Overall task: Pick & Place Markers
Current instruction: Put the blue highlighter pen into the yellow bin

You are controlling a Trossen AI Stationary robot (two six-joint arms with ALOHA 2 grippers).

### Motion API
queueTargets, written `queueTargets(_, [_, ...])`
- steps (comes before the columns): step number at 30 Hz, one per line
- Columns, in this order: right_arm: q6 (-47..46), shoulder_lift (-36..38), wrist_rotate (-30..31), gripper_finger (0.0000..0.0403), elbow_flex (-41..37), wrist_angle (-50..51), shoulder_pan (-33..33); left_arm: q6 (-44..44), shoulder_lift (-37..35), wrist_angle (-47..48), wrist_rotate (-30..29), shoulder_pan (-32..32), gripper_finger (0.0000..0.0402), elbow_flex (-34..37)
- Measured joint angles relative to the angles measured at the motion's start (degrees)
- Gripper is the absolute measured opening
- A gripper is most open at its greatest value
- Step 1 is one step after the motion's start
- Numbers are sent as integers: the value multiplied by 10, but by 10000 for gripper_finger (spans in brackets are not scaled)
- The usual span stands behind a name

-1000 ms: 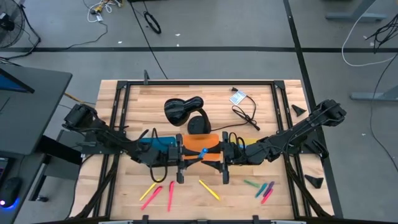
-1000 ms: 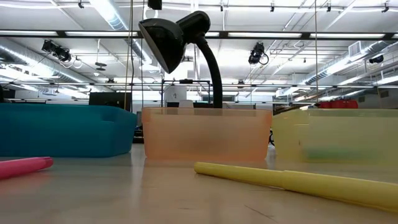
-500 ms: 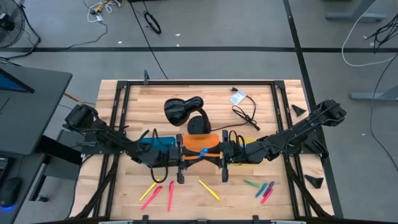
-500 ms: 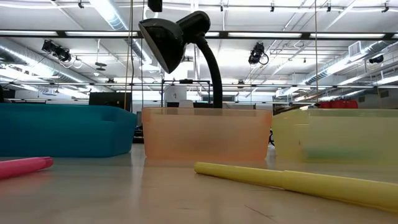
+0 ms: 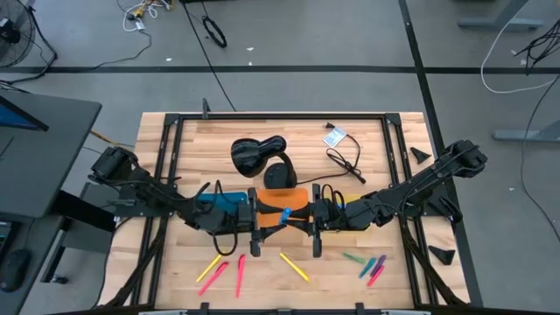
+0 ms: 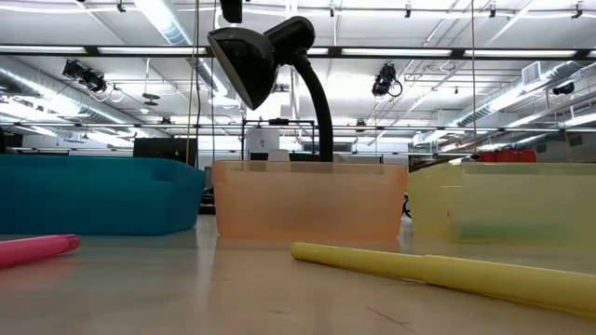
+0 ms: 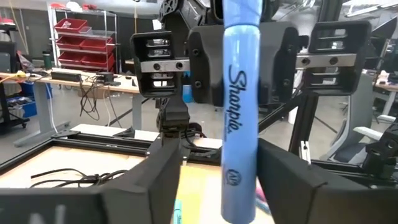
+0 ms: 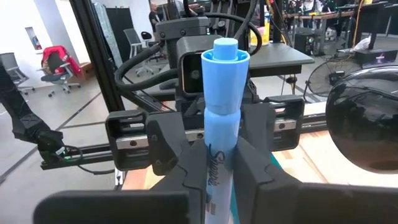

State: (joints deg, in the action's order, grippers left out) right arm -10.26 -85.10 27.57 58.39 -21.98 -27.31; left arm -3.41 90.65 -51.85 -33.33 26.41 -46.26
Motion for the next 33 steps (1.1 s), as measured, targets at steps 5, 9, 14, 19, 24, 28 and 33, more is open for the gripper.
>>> queueTargets(5, [13,0,1,38,0,3,0,-17,0,33,0,6,237,0])
queueTargets(9, [23,0,3,37,0,21,0,-42,0,88,1,15,235,0])
queueTargets(14, [17,0,0,37,0,56,0,-80,0,129,45,25,226,0])
queueTargets(19, [-57,0,7,37,0,78,1,-98,-3,164,119,27,222,0])
queueTargets(24, [-183,0,58,36,0,116,-1,-126,-4,206,185,28,222,0])
queueTargets(28, [-297,0,92,36,0,162,-9,-144,-4,236,234,27,222,0])
queueTargets(33, [-475,0,142,36,0,232,-25,-160,-4,250,304,28,222,0])
